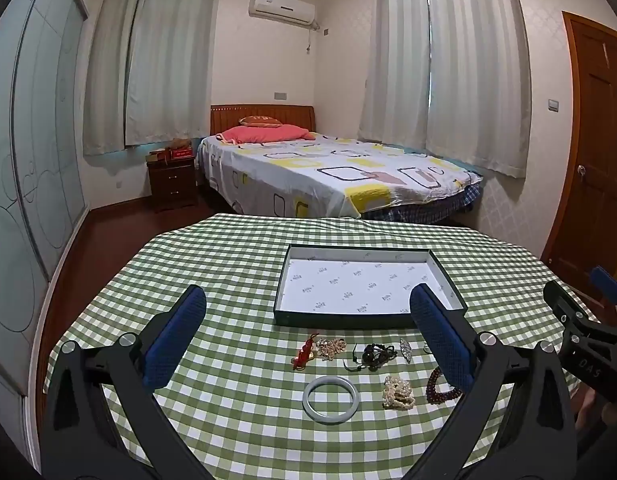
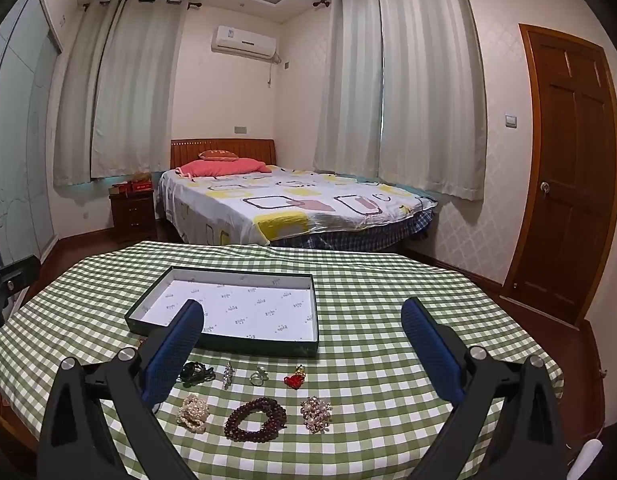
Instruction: Organize jewelry
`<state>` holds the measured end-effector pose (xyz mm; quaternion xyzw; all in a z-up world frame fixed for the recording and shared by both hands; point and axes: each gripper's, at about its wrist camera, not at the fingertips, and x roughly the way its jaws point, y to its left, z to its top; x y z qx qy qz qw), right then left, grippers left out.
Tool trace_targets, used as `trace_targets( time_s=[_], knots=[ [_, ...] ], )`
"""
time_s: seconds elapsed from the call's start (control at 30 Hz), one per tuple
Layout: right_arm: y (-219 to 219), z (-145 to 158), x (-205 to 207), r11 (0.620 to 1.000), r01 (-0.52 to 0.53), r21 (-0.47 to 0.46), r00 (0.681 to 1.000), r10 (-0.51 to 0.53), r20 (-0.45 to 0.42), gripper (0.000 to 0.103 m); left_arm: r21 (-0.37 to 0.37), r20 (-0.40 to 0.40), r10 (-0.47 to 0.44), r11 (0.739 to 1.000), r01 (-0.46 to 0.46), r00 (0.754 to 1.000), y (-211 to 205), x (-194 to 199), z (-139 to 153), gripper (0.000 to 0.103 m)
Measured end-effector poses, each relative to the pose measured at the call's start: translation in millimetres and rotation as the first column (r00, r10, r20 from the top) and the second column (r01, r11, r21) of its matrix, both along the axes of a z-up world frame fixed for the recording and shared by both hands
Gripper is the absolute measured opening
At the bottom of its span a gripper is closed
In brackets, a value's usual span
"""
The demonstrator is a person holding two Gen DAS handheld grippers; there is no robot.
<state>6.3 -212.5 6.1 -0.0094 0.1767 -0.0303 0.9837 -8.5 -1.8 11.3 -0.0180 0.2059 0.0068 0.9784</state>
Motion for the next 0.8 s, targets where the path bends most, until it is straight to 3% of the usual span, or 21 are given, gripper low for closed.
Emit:
trace_targets(
  time_s=[0.8],
  knots=[
    [1,9,-6,1.0,-0.002,0.0,1.0,0.002,0.016,0.097,0.007,-0.007,0.005,1.0,-0.005,1.0,-1,-1,0,0.099]
  ],
)
